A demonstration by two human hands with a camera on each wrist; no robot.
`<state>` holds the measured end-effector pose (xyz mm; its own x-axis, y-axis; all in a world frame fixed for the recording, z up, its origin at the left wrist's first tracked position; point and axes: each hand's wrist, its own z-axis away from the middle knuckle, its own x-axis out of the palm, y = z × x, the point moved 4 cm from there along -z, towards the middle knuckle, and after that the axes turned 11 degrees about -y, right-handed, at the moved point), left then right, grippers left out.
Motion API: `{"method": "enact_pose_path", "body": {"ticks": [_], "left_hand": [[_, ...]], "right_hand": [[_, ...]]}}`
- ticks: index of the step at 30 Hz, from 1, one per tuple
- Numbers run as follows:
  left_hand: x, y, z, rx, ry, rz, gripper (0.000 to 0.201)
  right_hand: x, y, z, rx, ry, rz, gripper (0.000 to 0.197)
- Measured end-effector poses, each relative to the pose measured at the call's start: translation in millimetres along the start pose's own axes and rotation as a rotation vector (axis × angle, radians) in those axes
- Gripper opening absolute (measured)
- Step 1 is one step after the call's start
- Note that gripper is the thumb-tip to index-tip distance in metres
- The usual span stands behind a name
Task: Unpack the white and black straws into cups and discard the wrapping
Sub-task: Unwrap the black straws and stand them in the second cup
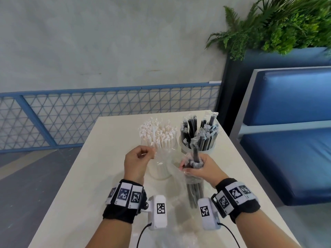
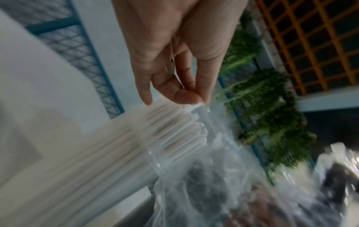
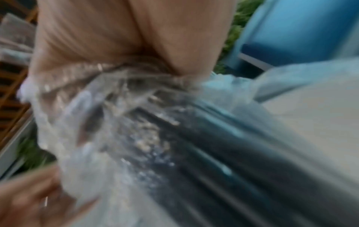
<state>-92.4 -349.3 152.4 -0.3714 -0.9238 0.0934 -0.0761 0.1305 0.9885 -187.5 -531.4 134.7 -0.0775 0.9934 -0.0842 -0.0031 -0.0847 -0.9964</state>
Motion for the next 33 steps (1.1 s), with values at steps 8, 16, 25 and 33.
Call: {"method": "enact_pose_path", "body": {"ticks": [8, 16, 25, 33], "left_hand": [[11.8, 0.8, 7.5, -0.259, -0.456, 0.198, 0.043], [5.6, -18.9, 18.0, -0.309, -0.469, 0.594, 0.118], [33.3, -42.6, 42.5, -0.175, -0.543, -0.256, 0.116], [32.5, -59.5, 35.4, -0.071, -0.368, -0.339, 0.024]], "right_hand": [[2.3, -11.9, -1.7, -0.136, 0.157, -0.110, 0.018], [8.4, -14.6, -2.7, -0.137, 0.205, -0.106, 0.020], [20.0, -35.6, -7.7, -0.219, 0.202, -0.118, 0.019], [15.1, -75.4, -7.0, -0.280, 0.201, -0.055, 0.015]]}}
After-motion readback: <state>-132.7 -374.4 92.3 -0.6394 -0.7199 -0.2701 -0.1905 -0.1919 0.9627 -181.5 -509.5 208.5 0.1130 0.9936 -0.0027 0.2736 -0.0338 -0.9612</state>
